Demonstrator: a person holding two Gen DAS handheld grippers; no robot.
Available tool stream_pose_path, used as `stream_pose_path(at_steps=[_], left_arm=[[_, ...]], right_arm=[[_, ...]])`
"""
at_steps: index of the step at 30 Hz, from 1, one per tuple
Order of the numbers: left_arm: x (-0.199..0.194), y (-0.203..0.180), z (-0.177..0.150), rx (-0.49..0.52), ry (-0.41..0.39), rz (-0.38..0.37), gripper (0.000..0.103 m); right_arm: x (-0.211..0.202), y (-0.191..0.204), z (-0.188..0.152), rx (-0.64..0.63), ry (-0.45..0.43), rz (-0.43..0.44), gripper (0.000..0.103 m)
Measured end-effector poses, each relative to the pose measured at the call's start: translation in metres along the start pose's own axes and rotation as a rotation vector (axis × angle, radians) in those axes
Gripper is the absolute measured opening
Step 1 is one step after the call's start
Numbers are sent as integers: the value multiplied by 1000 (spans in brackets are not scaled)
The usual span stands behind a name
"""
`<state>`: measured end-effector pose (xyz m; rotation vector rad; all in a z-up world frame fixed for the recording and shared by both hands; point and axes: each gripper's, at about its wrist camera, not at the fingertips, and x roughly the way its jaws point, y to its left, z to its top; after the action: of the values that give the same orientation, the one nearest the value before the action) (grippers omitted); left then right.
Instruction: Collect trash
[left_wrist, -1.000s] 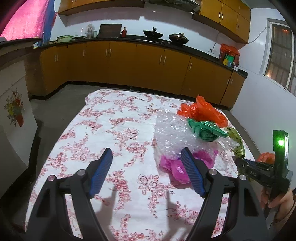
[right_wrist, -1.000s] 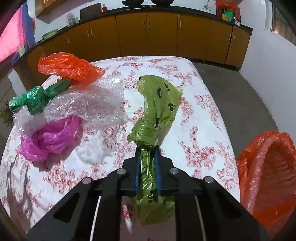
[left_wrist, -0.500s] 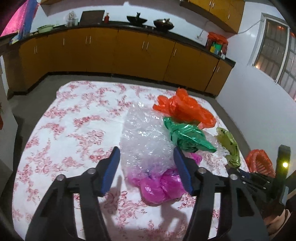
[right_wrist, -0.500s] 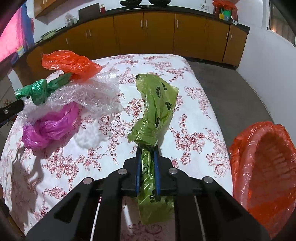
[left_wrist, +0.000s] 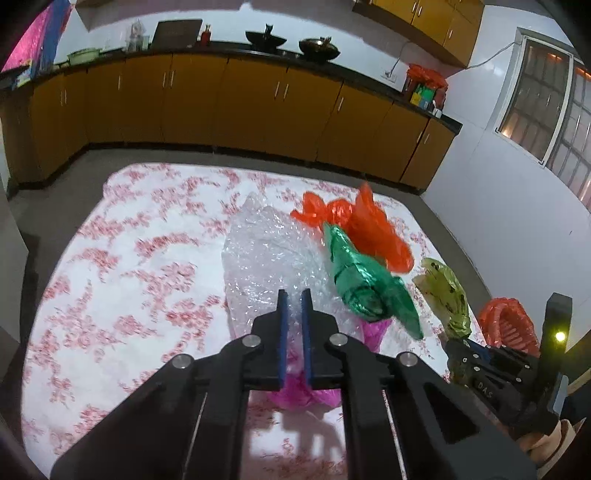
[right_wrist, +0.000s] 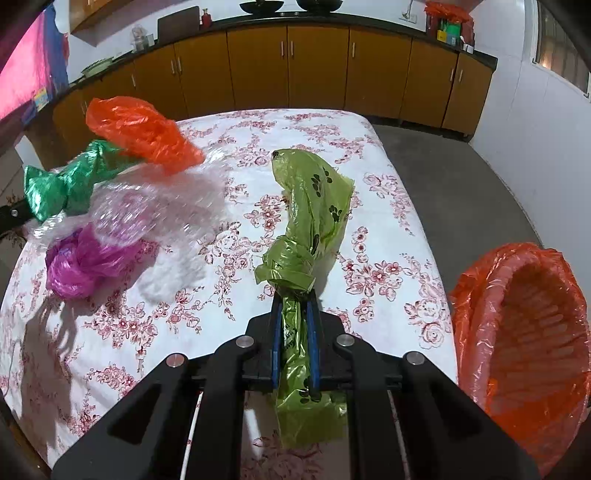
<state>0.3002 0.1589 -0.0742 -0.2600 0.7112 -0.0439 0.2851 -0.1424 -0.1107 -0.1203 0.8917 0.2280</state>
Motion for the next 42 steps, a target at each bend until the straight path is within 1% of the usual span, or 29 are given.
stream_pose_path(at_steps=[8,12,15,17,21,22,24,26,29,34,36,38,42], left_arm=[[-41,7,10,-11,-80,-15,8],[-58,6,7,-6,-102,-25,8],[-66,7,4,-9,-111,-24,8],[-69,7,1,7,-119,6,8],[-62,17,-17,-20,-49,38,10],[-62,20,-21,-30,-43,44,10],[-62,27,-25,-46,-38,57,15],[-63,36,-29,-59,-38,78,25],[-65,44,-31,-59,-38,102,33],[-62,49,-32,-55,-21,126,42],[-59,52,-34,-53,-13,136,43],[-52,55,-37,-51,10,139,49],[-35,62,-45,-77,83,134,50]], right_arm=[[-10,2,-1,-4,-17,1,13],[-16,1,-3,-3,-21,1,13],[-18,0,-3,-4,-25,0,13],[-20,-1,-3,-3,-28,-1,13],[-22,-1,-4,1,-30,3,13],[-23,-1,-5,-3,-29,3,13],[-24,0,-6,-7,-29,2,13],[-25,0,-7,-6,-30,2,13],[-27,0,-9,-5,-31,2,13],[-28,1,-9,-6,-35,0,12],[-29,0,-10,-7,-35,-2,12],[-29,-1,-11,-7,-35,-5,13],[-29,-3,-11,-5,-33,-9,13]])
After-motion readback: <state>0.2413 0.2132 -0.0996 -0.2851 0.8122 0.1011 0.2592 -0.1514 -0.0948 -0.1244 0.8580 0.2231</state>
